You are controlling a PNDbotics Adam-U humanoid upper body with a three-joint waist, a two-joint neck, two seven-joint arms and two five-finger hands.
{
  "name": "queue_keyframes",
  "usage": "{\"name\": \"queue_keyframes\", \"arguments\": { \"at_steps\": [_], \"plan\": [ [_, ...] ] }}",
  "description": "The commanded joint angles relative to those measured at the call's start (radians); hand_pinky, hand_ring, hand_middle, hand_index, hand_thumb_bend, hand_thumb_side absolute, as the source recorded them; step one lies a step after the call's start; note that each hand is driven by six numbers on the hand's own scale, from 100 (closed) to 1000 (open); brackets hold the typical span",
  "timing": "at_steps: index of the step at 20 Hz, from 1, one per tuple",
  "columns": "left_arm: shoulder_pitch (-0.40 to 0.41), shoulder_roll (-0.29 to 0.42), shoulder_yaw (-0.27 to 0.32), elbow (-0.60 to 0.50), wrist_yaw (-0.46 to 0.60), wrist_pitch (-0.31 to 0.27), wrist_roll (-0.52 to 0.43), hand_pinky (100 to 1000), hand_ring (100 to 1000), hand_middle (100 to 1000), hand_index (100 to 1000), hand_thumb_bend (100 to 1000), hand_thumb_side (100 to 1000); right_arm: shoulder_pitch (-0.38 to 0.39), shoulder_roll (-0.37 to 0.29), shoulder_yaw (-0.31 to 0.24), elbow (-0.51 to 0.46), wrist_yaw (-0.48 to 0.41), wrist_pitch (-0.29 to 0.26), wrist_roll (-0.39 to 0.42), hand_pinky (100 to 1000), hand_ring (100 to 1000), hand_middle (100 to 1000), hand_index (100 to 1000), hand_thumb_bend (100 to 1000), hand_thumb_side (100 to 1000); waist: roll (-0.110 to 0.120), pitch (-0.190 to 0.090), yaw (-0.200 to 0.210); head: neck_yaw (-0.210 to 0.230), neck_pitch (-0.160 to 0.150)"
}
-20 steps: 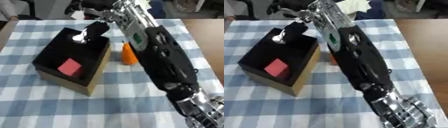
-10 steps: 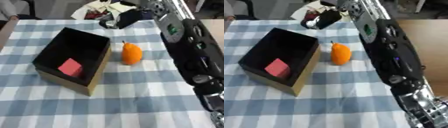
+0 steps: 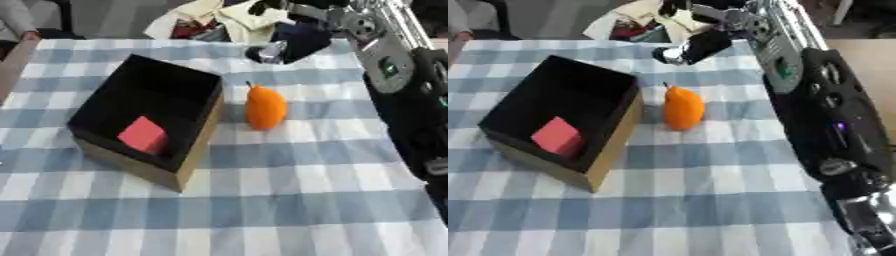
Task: Pick up objects on the table and place them in the box.
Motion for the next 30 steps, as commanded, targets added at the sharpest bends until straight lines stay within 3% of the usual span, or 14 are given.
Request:
{"name": "queue_keyframes", "arguments": {
  "at_steps": [1,15,24,30],
  "plan": [
    [-0.004,0.027,0.008,-0.015,-0.006,0.001,0.003,470,602,583,672,100,777,-0.01,-0.025,-0.003,0.021,-0.011,-0.021,0.027,954,959,867,974,401,696,0.001,-0.022,0.003,0.004,-0.008],
    [-0.007,0.024,0.007,-0.015,-0.01,0.008,-0.005,469,602,583,670,100,769,0.034,-0.012,0.009,0.144,0.002,-0.041,0.065,957,942,856,991,516,781,0.0,-0.02,0.007,0.003,-0.013],
    [-0.009,0.017,0.004,-0.015,-0.008,0.009,-0.01,467,602,583,667,100,767,0.042,0.039,0.007,0.239,0.116,-0.03,0.017,924,924,843,978,493,688,0.004,-0.017,0.01,-0.001,-0.017],
    [-0.009,0.012,0.002,-0.015,-0.006,0.01,-0.014,467,602,584,666,100,767,0.046,0.065,0.008,0.264,0.147,-0.038,-0.022,888,897,809,934,425,639,0.006,-0.016,0.011,-0.003,-0.018]
  ]
}}
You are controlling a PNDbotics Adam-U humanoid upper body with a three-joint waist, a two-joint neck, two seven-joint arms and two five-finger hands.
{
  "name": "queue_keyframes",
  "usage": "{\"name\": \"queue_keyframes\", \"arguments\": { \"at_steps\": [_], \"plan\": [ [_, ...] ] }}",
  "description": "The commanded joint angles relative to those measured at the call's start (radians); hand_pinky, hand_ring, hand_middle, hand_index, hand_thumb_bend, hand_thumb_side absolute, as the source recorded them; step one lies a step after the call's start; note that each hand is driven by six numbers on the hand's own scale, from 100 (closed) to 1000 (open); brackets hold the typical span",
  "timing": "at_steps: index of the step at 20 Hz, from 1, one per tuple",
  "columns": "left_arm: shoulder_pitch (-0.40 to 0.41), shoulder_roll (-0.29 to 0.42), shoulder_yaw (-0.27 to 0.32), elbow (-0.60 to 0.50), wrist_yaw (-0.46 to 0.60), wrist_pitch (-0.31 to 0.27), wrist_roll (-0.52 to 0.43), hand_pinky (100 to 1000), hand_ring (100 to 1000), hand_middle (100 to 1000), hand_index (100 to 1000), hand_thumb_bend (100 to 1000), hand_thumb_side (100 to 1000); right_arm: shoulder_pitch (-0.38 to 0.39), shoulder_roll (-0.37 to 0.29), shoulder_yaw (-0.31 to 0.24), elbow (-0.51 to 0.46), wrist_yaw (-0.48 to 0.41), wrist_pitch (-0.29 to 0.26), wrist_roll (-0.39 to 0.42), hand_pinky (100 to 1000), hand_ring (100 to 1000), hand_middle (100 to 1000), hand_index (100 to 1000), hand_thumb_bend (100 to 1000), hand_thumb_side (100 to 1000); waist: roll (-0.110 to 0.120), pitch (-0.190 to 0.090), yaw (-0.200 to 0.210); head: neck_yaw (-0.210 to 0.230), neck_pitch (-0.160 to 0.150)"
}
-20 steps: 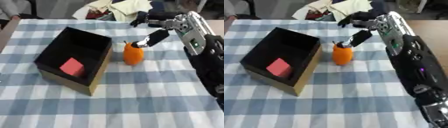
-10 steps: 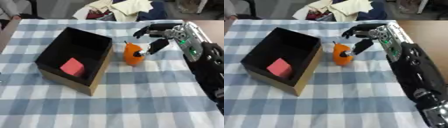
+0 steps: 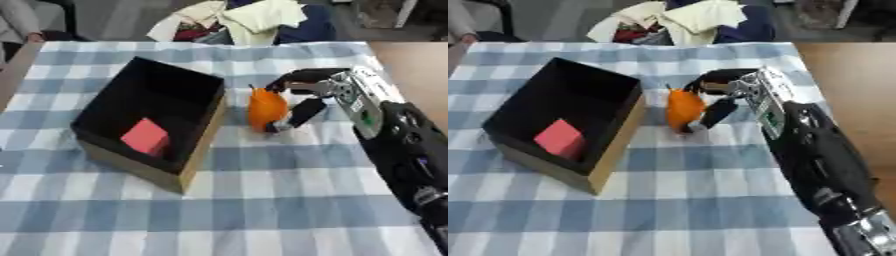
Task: Pick up objects on the table and place them in the box.
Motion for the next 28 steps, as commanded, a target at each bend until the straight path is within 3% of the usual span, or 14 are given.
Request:
{"name": "queue_keyframes", "arguments": {
  "at_steps": [1,5,10,18,28],
  "plan": [
    [-0.009,0.012,0.001,-0.015,0.0,0.0,-0.006,467,602,584,665,100,767,-0.017,0.002,-0.003,-0.007,0.01,-0.002,-0.023,873,886,795,906,403,629,0.003,-0.017,0.001,-0.001,-0.009],
    [-0.01,0.012,0.001,-0.015,0.002,-0.001,-0.007,467,602,583,664,100,767,-0.016,0.003,0.006,-0.032,-0.012,0.008,-0.058,850,870,766,828,331,590,0.003,-0.017,0.001,0.0,-0.009],
    [-0.01,0.012,0.0,-0.015,0.005,0.0,-0.011,466,602,583,663,100,771,-0.018,-0.006,0.009,-0.064,-0.055,0.04,-0.082,841,864,755,817,100,578,0.002,-0.018,0.001,0.003,-0.009],
    [-0.012,0.017,0.001,-0.015,0.006,0.003,-0.014,467,602,582,663,100,769,-0.038,-0.019,-0.004,-0.155,-0.138,0.087,-0.068,845,861,745,815,100,452,0.002,-0.021,-0.001,0.003,-0.013],
    [-0.014,0.016,-0.001,-0.015,0.011,0.002,-0.015,467,602,582,662,100,769,-0.121,0.042,0.012,-0.326,-0.249,0.143,-0.07,840,849,741,810,100,440,0.003,-0.025,0.004,-0.007,-0.012]
  ]
}}
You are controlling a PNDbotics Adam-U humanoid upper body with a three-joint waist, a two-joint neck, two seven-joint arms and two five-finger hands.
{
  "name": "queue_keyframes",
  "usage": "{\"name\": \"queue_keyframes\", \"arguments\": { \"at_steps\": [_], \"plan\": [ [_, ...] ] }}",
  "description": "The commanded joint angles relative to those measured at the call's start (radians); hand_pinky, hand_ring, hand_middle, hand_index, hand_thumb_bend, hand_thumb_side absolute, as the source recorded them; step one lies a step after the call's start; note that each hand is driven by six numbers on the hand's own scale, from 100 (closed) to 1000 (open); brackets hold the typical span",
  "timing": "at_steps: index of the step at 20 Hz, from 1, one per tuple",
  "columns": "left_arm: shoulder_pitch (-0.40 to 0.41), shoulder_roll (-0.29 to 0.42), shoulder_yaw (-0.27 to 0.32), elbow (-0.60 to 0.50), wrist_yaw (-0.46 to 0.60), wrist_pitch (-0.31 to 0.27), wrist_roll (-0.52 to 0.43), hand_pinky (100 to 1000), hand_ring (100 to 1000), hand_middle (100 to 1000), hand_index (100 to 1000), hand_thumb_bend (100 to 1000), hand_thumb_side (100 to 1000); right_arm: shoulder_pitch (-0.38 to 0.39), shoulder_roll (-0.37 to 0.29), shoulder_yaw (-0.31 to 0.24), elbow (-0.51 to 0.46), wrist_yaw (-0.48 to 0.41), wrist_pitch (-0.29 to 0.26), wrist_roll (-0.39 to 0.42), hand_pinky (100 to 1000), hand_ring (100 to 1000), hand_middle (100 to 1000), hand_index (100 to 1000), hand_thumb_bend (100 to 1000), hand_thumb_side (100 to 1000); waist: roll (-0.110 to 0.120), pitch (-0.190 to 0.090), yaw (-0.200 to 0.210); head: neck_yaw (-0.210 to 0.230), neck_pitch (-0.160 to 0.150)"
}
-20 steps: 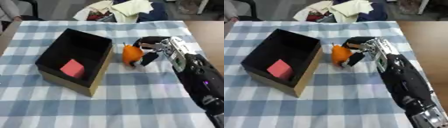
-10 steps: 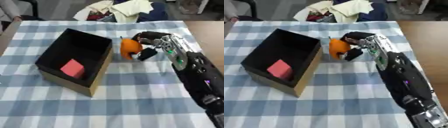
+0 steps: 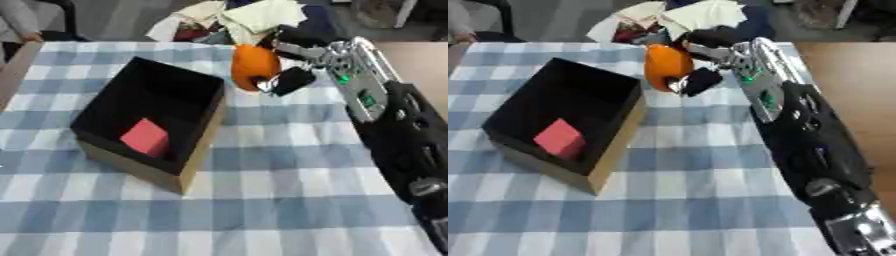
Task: Pick up objects on the table and place them in the box.
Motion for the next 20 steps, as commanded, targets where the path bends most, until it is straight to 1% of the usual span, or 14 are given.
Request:
{"name": "queue_keyframes", "arguments": {
  "at_steps": [1,5,10,16,20],
  "plan": [
    [-0.013,0.016,-0.001,-0.015,0.002,-0.002,-0.003,467,602,582,662,100,769,-0.048,0.033,0.015,-0.065,-0.031,0.013,0.0,837,846,743,810,100,439,0.004,-0.024,0.004,-0.007,-0.012],
    [-0.016,0.012,-0.002,-0.015,0.005,-0.003,-0.005,467,602,583,661,100,769,-0.068,0.101,0.043,-0.084,-0.038,0.013,0.009,832,835,741,810,100,446,0.006,-0.023,0.01,-0.013,-0.012],
    [-0.02,0.009,-0.003,-0.015,0.009,-0.004,-0.007,467,601,583,660,100,769,-0.068,0.185,0.069,-0.08,-0.017,0.003,0.027,830,833,744,812,100,460,0.008,-0.021,0.016,-0.021,-0.014],
    [-0.022,0.006,-0.004,-0.015,0.012,-0.005,-0.009,467,602,583,660,100,768,-0.053,0.253,0.091,-0.018,0.054,-0.025,0.04,827,835,749,809,100,451,0.01,-0.02,0.02,-0.026,-0.016],
    [-0.023,0.004,-0.005,-0.015,0.014,-0.005,-0.011,466,602,583,660,100,768,-0.042,0.281,0.091,0.041,0.122,-0.045,0.02,827,836,748,808,100,453,0.011,-0.019,0.021,-0.027,-0.016]
  ]
}}
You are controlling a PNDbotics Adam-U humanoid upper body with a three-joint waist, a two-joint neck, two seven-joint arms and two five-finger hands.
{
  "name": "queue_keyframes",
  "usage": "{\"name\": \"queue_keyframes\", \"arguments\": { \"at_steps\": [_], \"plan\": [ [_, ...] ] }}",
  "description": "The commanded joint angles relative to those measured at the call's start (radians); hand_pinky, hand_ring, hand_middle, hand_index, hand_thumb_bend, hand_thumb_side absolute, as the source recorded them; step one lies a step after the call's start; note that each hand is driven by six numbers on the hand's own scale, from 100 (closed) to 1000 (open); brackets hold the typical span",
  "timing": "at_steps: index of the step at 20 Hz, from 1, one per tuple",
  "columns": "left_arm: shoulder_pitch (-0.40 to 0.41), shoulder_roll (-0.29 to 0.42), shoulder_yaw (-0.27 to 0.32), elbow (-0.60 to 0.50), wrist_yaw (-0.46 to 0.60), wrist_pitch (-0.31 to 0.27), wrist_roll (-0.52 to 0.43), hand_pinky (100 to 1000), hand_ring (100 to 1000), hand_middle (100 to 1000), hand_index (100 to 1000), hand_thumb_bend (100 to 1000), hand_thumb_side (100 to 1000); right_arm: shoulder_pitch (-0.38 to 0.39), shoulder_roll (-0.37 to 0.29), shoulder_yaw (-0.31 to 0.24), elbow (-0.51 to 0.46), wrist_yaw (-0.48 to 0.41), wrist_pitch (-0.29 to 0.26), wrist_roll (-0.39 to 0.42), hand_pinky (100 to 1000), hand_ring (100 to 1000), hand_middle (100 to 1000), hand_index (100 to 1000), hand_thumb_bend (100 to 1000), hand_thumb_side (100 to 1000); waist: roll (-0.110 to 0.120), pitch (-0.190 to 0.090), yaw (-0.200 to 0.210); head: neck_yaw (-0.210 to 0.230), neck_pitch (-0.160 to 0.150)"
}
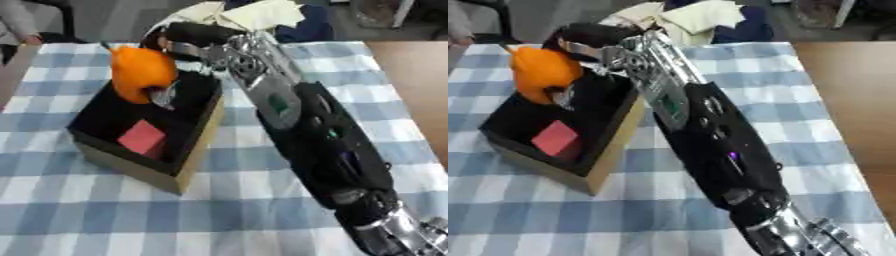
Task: Pick up objects on the table and place them in the box.
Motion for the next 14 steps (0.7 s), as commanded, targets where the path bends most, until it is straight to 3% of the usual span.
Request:
{"name": "queue_keyframes", "arguments": {
  "at_steps": [1,9,14],
  "plan": [
    [-0.014,0.013,0.001,-0.015,0.004,0.0,-0.005,466,602,583,660,100,768,-0.017,0.018,-0.005,0.023,0.043,-0.019,-0.018,827,836,748,808,100,453,0.005,-0.019,0.002,-0.002,-0.009],
    [-0.014,0.009,-0.002,-0.015,0.005,0.0,-0.009,465,602,584,658,100,762,0.02,0.056,-0.022,0.138,0.149,0.046,-0.085,828,843,754,812,100,507,0.008,-0.018,0.004,-0.006,-0.013],
    [-0.013,0.006,-0.003,-0.015,0.006,0.0,-0.012,464,602,585,657,100,766,0.028,0.076,-0.029,0.158,0.224,0.01,-0.105,845,869,800,864,100,563,0.01,-0.016,0.003,-0.008,-0.012]
  ]
}}
